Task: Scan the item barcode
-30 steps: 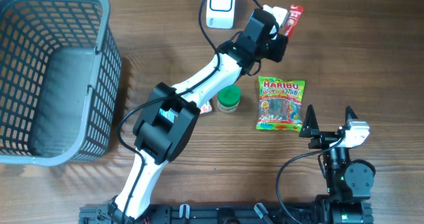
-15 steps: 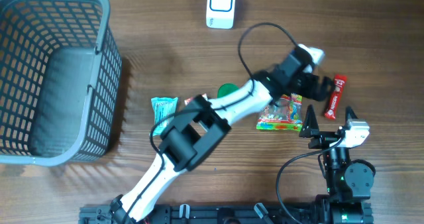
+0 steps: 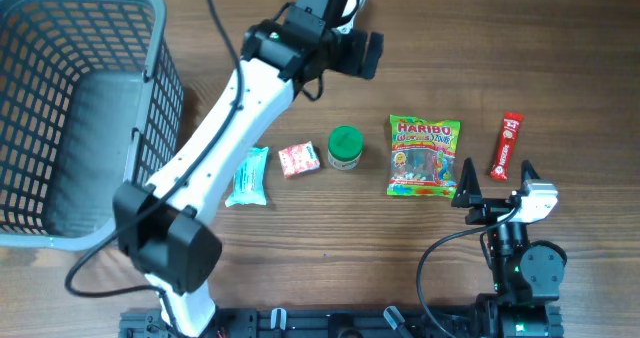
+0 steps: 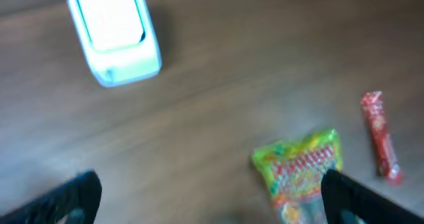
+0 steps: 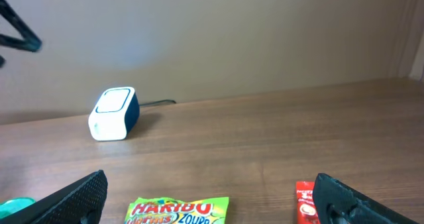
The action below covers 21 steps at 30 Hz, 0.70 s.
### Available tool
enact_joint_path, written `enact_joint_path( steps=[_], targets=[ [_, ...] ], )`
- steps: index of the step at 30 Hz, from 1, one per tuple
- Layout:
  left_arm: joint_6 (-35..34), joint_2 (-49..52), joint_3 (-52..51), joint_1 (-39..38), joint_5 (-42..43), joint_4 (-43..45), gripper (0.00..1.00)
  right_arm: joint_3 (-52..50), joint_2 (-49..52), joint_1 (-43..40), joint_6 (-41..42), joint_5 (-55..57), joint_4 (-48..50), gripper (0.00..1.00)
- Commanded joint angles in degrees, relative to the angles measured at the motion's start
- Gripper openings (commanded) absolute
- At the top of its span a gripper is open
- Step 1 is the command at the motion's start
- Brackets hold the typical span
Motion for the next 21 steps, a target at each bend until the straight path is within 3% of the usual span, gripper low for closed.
enact_joint_path(
  steps=[1,3,5,9,11,14,17,19,21],
  targets=[
    [4.17,0.31,-0.28,0.35,-2.97,-11.61,1.00,-0.04,-0.15,0.24,6.16,-4.37,0.33,1.00],
    [5.18,-0.33,-0.28,0.57,-2.93,-14.43,1.00,0.76,-0.15,0.24,14.27,-13.86,0.57,1.00],
    [5.38,-1.55,-0.28,0.55,-2.93,-14.47,1.00,4.52,-0.02,0.24,18.80,-16.72,-5.53,1.00],
    [5.38,-5.73,-0.28,0.66,-2.93,-11.89,1.00,22.47,5.86,0.24,10.64,-6.43,-28.63,1.00],
    [5.35,-7.67,-0.28,0.66,-2.91,-10.80,1.00,34.69,15.87,0.24,10.75,3.78,-39.08,1.00],
    [5.46,-9.44,-0.28,0.66,-2.93,-11.65,1.00,51.30,36.37,0.24,8.98,8.48,-51.30,1.00],
    [6.71,-10.88,-0.35,0.66,-2.93,-13.57,1.00,62.69,54.10,0.24,3.06,-3.50,-55.39,1.00],
    [6.80,-13.75,-0.33,0.66,-2.93,-13.00,1.00,63.93,61.29,0.24,3.06,-9.46,-53.75,1.00],
    [8.55,-21.29,-0.33,0.63,-2.95,-6.43,1.00,63.93,71.12,0.24,3.15,-12.46,-50.47,1.00]
  ],
)
